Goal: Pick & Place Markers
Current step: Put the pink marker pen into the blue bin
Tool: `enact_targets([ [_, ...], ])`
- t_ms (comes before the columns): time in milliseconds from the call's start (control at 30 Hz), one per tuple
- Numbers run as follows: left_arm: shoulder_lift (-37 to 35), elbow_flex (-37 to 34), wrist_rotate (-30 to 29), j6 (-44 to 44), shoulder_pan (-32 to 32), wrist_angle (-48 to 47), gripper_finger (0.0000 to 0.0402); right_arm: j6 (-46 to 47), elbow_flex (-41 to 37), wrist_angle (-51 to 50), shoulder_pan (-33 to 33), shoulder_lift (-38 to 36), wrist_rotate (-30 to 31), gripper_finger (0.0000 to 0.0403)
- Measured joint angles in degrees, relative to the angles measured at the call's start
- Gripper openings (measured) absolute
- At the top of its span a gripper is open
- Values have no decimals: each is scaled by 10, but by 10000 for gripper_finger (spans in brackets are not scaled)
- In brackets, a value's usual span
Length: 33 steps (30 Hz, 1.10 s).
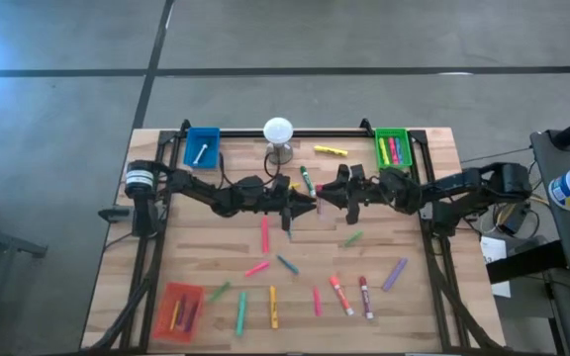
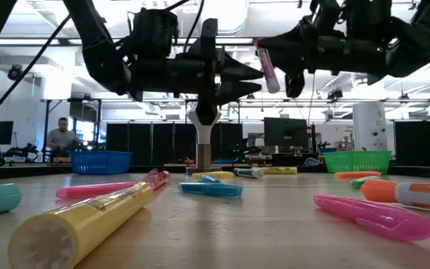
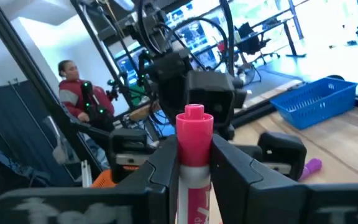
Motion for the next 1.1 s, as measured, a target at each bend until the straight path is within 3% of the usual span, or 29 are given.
enact_targets([
  [400,0,6,42,8,-1,26,117,-29,13,-4,0,7,3,70],
  [933,0,43,41,32,0,29,117,-31,46,-2,7,22,2,70],
  [1100,0,42,43,38,0,28,89,-29,46,-3,7,22,1,83],
])
